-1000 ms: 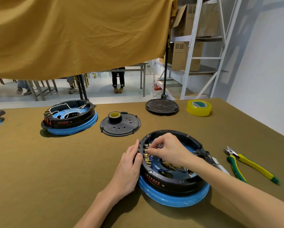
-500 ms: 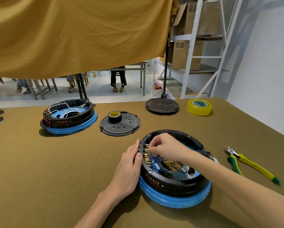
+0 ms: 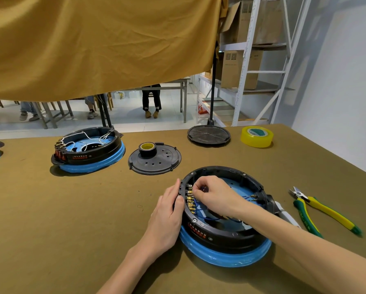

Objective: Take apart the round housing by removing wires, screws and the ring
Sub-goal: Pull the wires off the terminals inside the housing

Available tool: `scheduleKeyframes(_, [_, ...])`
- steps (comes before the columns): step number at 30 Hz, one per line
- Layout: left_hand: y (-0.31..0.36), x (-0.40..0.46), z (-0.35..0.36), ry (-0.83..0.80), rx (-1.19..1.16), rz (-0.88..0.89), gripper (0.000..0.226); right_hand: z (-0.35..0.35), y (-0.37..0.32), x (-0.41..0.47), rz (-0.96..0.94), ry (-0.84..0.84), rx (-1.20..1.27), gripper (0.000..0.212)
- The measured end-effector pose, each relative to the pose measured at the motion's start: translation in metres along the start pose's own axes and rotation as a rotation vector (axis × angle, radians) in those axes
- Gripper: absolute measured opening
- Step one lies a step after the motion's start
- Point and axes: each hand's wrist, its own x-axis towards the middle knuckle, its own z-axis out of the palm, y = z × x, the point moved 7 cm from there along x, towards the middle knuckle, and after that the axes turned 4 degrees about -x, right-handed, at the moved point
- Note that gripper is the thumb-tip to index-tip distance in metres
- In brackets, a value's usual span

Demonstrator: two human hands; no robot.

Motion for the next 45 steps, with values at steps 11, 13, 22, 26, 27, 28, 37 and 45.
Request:
scheduleKeyframes(11, [0.006, 0.003, 0.004, 0.031, -0.166, -0.077, 0.071, 0.001, 0.006, 0.005, -0.015, 0.057, 0.01, 0.017])
scheduleKeyframes(13, [0.008, 0.006, 0.005, 0.053, -0.176, -0.095, 0.071, 0.001, 0.007, 0.004, -0.02, 0.056, 0.046, 0.018])
scheduleKeyframes(22, [0.01, 0.016, 0.004, 0.054, -0.101, -0.109, 0.067, -0.01, 0.002, 0.016, -0.046, -0.099, 0.053, 0.009])
scheduleKeyframes(26, [0.005, 0.015, 0.007, 0.055, -0.056, -0.09, 0.066, -0.009, 0.006, 0.016, -0.068, -0.066, 0.055, 0.01])
scheduleKeyframes(27, [0.004, 0.014, 0.007, 0.047, -0.049, -0.087, 0.066, -0.007, 0.008, 0.015, -0.078, -0.044, 0.071, 0.008])
scheduleKeyframes(28, [0.004, 0.014, 0.007, 0.042, -0.041, -0.084, 0.066, -0.007, 0.009, 0.015, -0.09, -0.018, 0.075, 0.008])
scheduleKeyframes(37, [0.004, 0.014, 0.008, 0.02, -0.016, -0.077, 0.066, -0.007, 0.011, 0.014, -0.153, 0.067, 0.056, 0.005])
scheduleKeyframes(45, [0.005, 0.014, 0.007, 0.027, -0.022, -0.085, 0.065, -0.008, 0.011, 0.011, -0.155, 0.124, 0.029, 0.007])
